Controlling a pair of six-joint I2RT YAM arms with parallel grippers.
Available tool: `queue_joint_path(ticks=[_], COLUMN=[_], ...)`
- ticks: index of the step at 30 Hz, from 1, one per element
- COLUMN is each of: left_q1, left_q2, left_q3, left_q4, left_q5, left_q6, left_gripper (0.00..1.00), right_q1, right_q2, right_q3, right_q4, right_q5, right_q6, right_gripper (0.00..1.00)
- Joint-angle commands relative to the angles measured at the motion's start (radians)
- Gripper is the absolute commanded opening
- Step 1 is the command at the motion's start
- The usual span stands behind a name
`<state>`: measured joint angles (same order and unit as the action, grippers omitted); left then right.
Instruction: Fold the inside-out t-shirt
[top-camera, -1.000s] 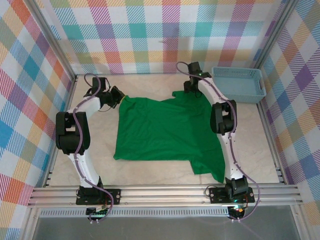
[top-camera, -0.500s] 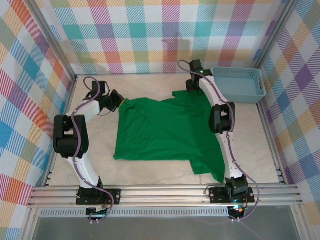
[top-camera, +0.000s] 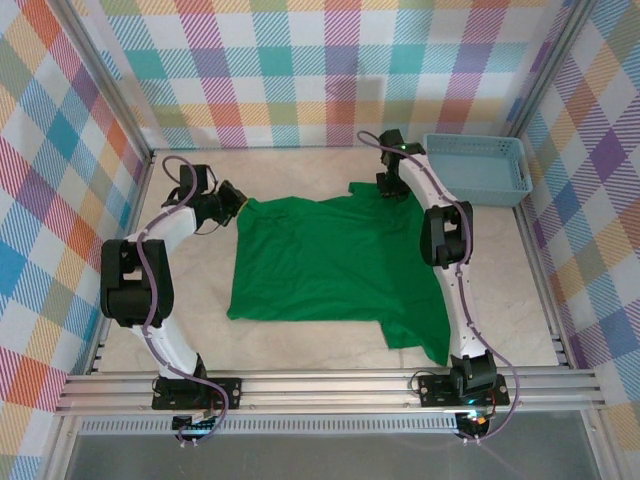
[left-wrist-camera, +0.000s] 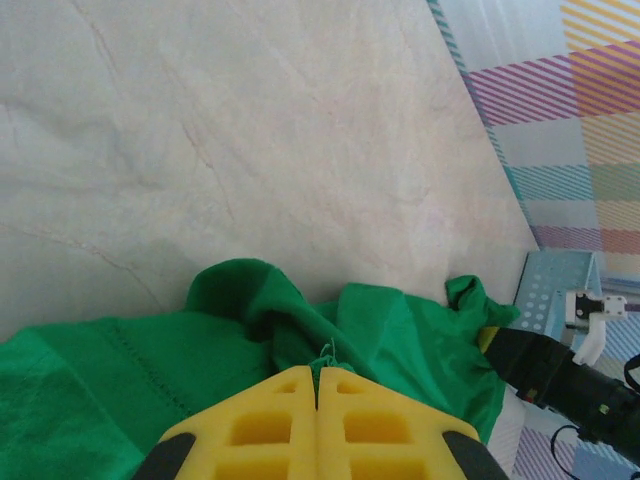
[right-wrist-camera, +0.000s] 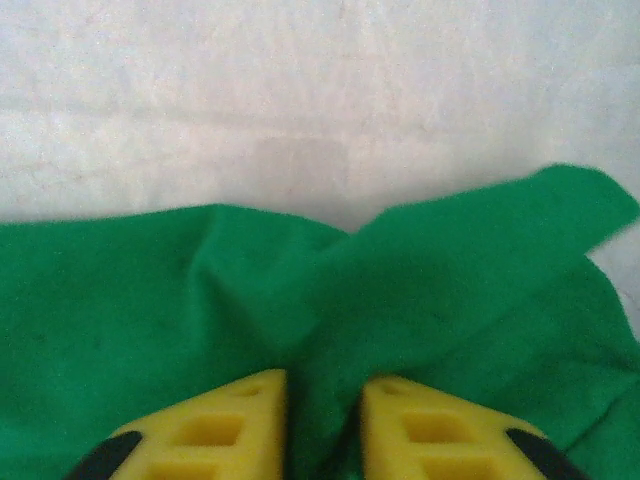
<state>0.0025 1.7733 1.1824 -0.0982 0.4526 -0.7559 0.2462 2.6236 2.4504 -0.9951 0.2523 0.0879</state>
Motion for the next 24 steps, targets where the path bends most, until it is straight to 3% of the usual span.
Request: queue_joint_path(ticks=[1,4,9,16,21,24], left_q1=[0.008,0.015,0.039,0.042,0.023,-0.017], left_q2=[-0.049,-0.055,-0.09,-0.184,-0.309,-0.378], left_q3=[-0.019,-0.025,-0.047,-0.169,-0.389,-0.506], left_q4=[0.014,0.012,0.021,0.076,0.149,0.128], left_q5=[-0.005,-0.006,-0.006,-0.006,-0.02,-0.058], left_q6=[-0.001,0.004,0.018,0.027,-0.001,0.01], left_gripper=[0.0,0.0,0.0,0.0,0.0,0.0], right_q1=[-0.011,-0.009,-0.008,-0.005,0.005,0.008], right_q2=[-0.027,-0.083,-0.309,-0.74,-1.026,-1.188], right_q3=[-0.034,-0.084,-0.288,-0.813,-1.284,-1.551], right_q4=[-0.015,0.035,0.181,0.382,0.434,0.459], right_q5=[-0.028,-0.024,-0.009,0.009,-0.011,-0.07], right_q6=[0.023,0.025,0.021,0.102,0.275,0.39], right_gripper=[0.1,0.0,0.0,0.0,0.0,0.07])
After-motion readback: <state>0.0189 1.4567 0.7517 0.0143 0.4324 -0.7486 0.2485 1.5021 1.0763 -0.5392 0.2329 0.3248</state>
